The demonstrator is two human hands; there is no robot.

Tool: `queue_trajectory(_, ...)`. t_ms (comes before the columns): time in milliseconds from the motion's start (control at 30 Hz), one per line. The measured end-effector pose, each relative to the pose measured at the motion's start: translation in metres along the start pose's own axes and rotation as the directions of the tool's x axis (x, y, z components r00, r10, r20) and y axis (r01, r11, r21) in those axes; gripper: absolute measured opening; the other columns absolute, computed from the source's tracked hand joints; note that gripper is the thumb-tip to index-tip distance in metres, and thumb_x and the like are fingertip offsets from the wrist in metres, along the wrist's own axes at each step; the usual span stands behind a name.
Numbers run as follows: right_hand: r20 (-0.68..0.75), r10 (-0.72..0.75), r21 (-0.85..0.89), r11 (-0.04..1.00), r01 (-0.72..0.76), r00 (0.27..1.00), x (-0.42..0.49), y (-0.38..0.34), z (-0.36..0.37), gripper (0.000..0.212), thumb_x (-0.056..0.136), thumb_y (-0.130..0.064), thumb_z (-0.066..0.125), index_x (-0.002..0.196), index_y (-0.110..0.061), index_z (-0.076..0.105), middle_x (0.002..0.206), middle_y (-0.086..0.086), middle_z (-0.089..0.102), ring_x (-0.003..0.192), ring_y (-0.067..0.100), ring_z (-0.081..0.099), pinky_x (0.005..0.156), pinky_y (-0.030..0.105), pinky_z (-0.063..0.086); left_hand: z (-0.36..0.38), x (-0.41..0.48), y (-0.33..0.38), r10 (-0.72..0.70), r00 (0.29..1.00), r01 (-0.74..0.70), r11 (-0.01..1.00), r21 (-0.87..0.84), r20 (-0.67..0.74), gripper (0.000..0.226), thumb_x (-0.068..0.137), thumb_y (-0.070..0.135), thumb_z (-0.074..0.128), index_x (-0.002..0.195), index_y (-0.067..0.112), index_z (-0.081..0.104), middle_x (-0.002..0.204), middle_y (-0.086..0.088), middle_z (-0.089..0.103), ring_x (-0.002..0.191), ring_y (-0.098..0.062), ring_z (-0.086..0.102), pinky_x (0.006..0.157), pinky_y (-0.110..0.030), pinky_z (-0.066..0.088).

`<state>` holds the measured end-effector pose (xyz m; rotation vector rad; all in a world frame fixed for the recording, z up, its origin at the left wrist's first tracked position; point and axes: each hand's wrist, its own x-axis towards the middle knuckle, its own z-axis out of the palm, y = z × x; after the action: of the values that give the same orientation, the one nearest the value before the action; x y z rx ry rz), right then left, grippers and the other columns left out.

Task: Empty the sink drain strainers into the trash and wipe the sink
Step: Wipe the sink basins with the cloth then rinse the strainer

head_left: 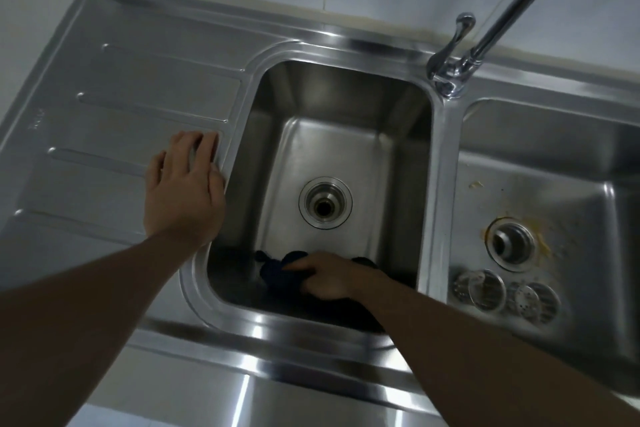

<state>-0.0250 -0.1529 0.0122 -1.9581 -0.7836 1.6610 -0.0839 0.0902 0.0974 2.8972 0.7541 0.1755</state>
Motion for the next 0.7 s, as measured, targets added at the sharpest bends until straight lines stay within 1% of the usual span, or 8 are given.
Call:
queue_trajectory(167, -0.212, 0.108, 0.43, 0.903, -0.007, 0.971, -0.036, -0.018, -0.045, 0.034, 0.089, -0.014, 0.059, 0.119, -0.025, 0.069, 0.116, 0.002, 0.07, 0.097, 0.016, 0.067, 0.089, 0.03, 0.055, -0.003, -0.001, 0.003, 0.008, 0.998, -0.009, 1.0, 0.026, 0.064, 0.056, 0.101, 0.034, 0.021, 0.154, 0.017, 0.026, 0.156, -0.012, 0.032, 0.146, -0.033, 0.029, 0.116, -0.054, 0.028)
queue_trajectory(233, -0.336, 0.162, 0.565, 0.823, 0.062, 0.928, -0.06, -0.024, -0.068, 0.028, 0.089, -0.022, 0.059, 0.113, -0.022, 0.073, 0.11, 0.006, 0.074, 0.097, 0.024, 0.07, 0.088, 0.036, 0.057, -0.004, -0.002, 0.005, -0.008, 0.996, 0.006, 1.0, 0.012, 0.084, 0.054, 0.103, 0.033, 0.021, 0.155, 0.017, 0.025, 0.159, -0.014, 0.029, 0.148, -0.035, 0.026, 0.119, -0.054, 0.024)
queue_trajectory(333, -0.544, 0.183, 0.652, 0.706, 0.276, 0.819, -0.104, -0.038, -0.099, 0.021, 0.09, -0.026, 0.058, 0.091, -0.028, 0.079, 0.089, 0.002, 0.078, 0.082, 0.021, 0.074, 0.069, 0.029, 0.057, -0.01, -0.006, 0.019, -0.061, 0.988, 0.062, 0.998, -0.001, 0.143, 0.051, 0.106, 0.029, 0.03, 0.154, 0.013, 0.025, 0.161, -0.017, 0.026, 0.149, -0.038, 0.022, 0.12, -0.056, 0.023)
queue_trajectory(400, -0.727, 0.19, 0.592, 0.661, 0.461, 0.66, -0.134, -0.048, -0.116, 0.027, 0.092, -0.021, 0.057, 0.082, -0.035, 0.079, 0.082, 0.0, 0.077, 0.078, 0.017, 0.073, 0.066, 0.028, 0.058, -0.016, -0.018, 0.041, -0.003, 0.987, 0.006, 1.0, -0.018, 0.163, 0.053, 0.104, 0.028, 0.037, 0.153, 0.009, 0.027, 0.159, -0.019, 0.028, 0.149, -0.038, 0.023, 0.119, -0.055, 0.025)
queue_trajectory(467, -0.865, 0.159, 0.434, 0.712, 0.552, 0.476, -0.16, -0.054, -0.128, 0.031, 0.092, -0.022, 0.053, 0.091, -0.041, 0.078, 0.082, 0.0, 0.076, 0.076, 0.015, 0.071, 0.066, 0.03, 0.059, -0.021, -0.035, 0.072, 0.094, 0.977, -0.083, 0.994, -0.068, 0.193, 0.057, 0.104, 0.031, 0.034, 0.156, 0.009, 0.026, 0.161, -0.016, 0.027, 0.151, -0.035, 0.021, 0.121, -0.052, 0.023)
queue_trajectory(567, -0.963, 0.061, 0.178, 0.876, 0.448, 0.263, -0.185, -0.05, -0.13, 0.036, 0.092, -0.029, 0.047, 0.118, -0.039, 0.07, 0.079, -0.011, 0.071, 0.068, 0.0, 0.064, 0.057, 0.012, 0.048, -0.023, -0.064, 0.119, 0.184, 0.951, -0.148, 0.976, -0.158, 0.248, 0.055, 0.103, 0.032, 0.041, 0.152, 0.008, 0.036, 0.156, -0.016, 0.036, 0.146, -0.034, 0.032, 0.12, -0.048, 0.026)
queue_trajectory(633, -0.972, 0.003, 0.082, 0.941, 0.328, 0.234, -0.196, -0.042, -0.116, 0.039, 0.092, -0.031, 0.046, 0.125, -0.035, 0.066, 0.079, -0.009, 0.07, 0.068, 0.002, 0.062, 0.055, 0.007, 0.041, -0.022, -0.085, 0.143, 0.196, 0.944, -0.136, 0.964, -0.229, 0.264, 0.052, 0.1, 0.029, 0.05, 0.148, 0.009, 0.044, 0.15, -0.014, 0.045, 0.135, -0.034, 0.044, 0.114, -0.044, 0.035)
queue_trajectory(700, -0.959, -0.054, 0.007, 0.977, 0.215, 0.278, -0.204, -0.027, -0.089, 0.042, 0.095, -0.028, 0.049, 0.135, -0.026, 0.061, 0.081, -0.004, 0.067, 0.065, 0.002, 0.057, 0.058, 0.004, 0.039, -0.02, -0.109, 0.162, 0.189, 0.938, -0.116, 0.961, -0.249, 0.29, 0.051, 0.1, 0.03, 0.052, 0.146, 0.011, 0.047, 0.147, -0.012, 0.048, 0.129, -0.032, 0.049, 0.109, -0.044, 0.04)
